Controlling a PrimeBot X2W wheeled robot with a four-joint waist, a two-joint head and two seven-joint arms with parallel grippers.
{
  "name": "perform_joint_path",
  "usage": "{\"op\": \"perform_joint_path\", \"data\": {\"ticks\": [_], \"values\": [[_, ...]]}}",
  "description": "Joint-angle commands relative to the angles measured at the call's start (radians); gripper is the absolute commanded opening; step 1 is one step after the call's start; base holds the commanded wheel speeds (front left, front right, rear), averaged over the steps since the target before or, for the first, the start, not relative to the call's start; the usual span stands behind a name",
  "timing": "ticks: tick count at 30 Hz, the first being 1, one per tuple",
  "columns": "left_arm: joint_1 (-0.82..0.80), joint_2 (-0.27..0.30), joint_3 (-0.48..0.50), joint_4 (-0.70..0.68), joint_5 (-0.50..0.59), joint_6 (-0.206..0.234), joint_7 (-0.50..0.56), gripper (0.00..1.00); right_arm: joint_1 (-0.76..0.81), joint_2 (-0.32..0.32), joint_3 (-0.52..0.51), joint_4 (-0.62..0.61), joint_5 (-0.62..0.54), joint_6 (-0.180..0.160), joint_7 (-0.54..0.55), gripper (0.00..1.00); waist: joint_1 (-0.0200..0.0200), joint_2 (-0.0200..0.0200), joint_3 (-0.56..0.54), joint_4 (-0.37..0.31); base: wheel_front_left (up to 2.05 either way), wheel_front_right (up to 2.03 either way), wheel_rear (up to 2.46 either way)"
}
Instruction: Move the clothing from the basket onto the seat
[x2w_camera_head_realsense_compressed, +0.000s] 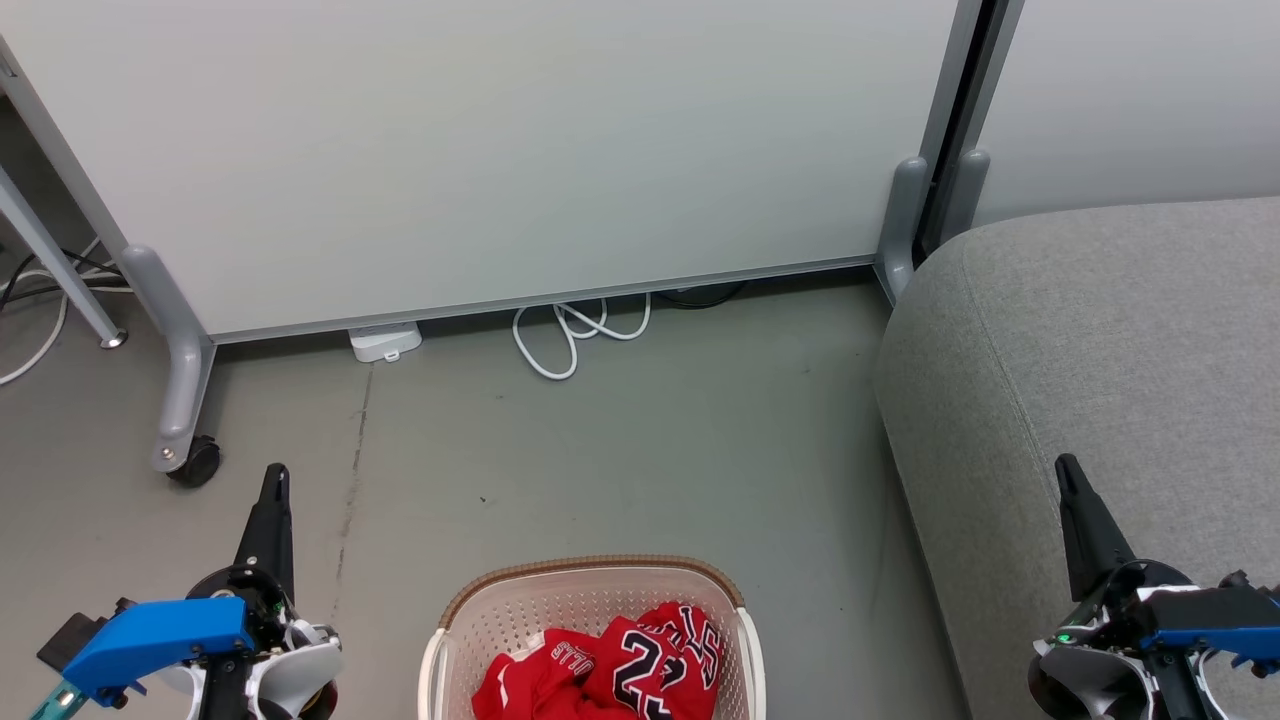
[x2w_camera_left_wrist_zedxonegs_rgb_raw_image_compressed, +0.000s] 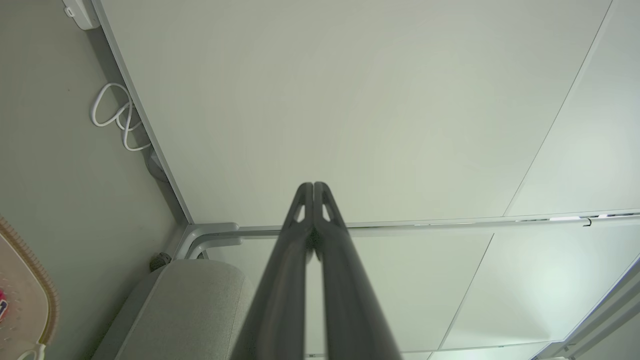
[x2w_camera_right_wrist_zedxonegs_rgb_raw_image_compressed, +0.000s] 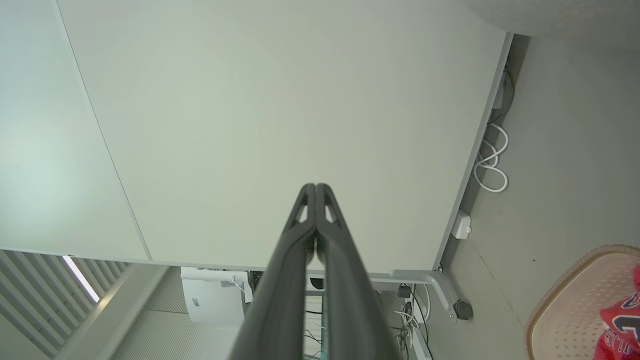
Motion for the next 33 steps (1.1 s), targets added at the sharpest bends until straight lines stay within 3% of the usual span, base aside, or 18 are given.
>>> {"op": "perform_joint_path", "data": {"ticks": [1, 33], "values": [[-0.01, 0.001, 0.005, -0.002, 0.006, -0.009, 0.003, 0.0, -0.013, 0.002, -0.002, 0.002, -0.004, 0.003, 0.004, 0.0, 0.0, 0.0, 0.0, 0.0, 0.0, 0.0, 0.0], [-0.01, -0.003, 0.01, -0.001, 0.01, -0.009, 0.008, 0.0, -0.014, 0.007, -0.009, 0.002, -0.009, 0.003, 0.01, 0.0, 0.0, 0.0, 0.0, 0.0, 0.0, 0.0, 0.0]]}}
